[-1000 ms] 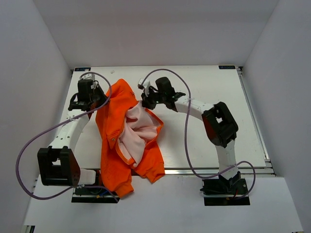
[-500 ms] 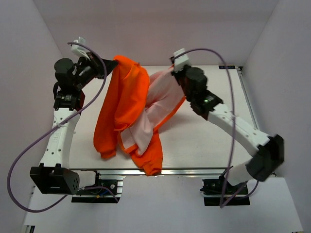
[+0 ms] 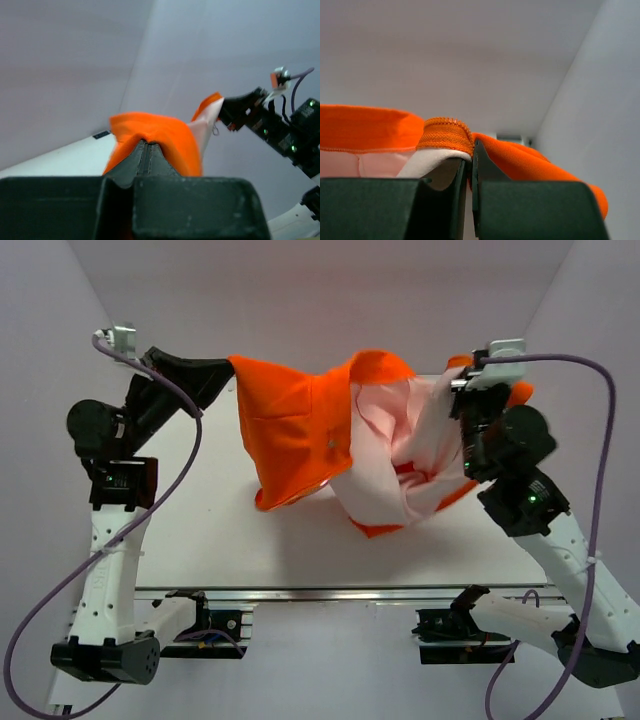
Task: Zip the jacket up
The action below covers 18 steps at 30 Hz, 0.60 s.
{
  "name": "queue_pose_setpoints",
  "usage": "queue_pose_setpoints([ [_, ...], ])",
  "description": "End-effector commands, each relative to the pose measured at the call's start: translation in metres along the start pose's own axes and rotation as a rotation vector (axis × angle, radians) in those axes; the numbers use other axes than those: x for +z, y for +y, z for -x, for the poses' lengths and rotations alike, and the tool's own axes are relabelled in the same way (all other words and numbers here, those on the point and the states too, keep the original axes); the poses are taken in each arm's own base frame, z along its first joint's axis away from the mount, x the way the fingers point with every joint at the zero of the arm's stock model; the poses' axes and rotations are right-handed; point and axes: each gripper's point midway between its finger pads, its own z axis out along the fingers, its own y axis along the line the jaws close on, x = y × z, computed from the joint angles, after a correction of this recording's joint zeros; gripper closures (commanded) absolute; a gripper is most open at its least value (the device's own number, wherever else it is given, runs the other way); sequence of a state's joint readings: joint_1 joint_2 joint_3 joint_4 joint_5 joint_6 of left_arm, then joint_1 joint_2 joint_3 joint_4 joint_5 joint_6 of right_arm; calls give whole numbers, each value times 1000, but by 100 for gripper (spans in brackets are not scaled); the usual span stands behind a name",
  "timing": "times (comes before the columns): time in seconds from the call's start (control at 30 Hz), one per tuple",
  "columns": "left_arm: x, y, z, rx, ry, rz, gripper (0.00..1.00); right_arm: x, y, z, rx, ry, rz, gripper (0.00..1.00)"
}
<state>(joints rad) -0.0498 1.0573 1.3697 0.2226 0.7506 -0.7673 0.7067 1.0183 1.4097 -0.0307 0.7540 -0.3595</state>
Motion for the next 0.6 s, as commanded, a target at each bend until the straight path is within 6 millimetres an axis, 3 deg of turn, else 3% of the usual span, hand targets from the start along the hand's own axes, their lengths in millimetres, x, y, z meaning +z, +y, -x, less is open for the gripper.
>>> queue_pose_setpoints([
  [0.0,3,93,-69,-180,86,228,100,-17,31,-135,-57,388,-12,100],
  [0.03,-3,111,-94,-223,135,273,100,-29,35,-162,-30,464,-13,100],
  [0.07,-9,130,-121,-272,177,315,100,-57,47,-219,-57,614,38,100],
  [0.1,-17,143,-144,-306,205,349,100,-71,60,-245,27,678,55,100],
  [0.13,-38,163,-188,-377,259,421,100,-89,81,-264,80,742,171,88],
  [0.17,-48,180,-212,-406,280,485,100,-109,92,-298,34,809,257,75],
  [0.2,-59,191,-231,-425,304,533,100,-119,102,-307,24,836,342,56],
  [0.23,-76,202,-258,-454,363,603,100,-130,113,-310,31,860,427,51],
  [0.3,-92,219,-285,-471,422,684,100,-135,114,-312,5,869,471,41],
  [0.37,-106,229,-302,-482,472,739,100,-128,117,-298,-1,813,505,27],
  [0.4,-110,231,-309,-485,494,754,100,-122,118,-290,3,781,510,11],
  [0.43,-124,237,-324,-498,547,810,100,-114,117,-278,-5,734,514,11],
  [0.5,-134,244,-333,-496,590,869,100,-98,117,-261,-2,660,494,11],
  [0.53,-148,248,-344,-497,648,923,87,-88,115,-251,-4,632,467,11],
  [0.57,-147,251,-340,-489,658,939,70,-80,112,-246,-14,612,449,10],
])
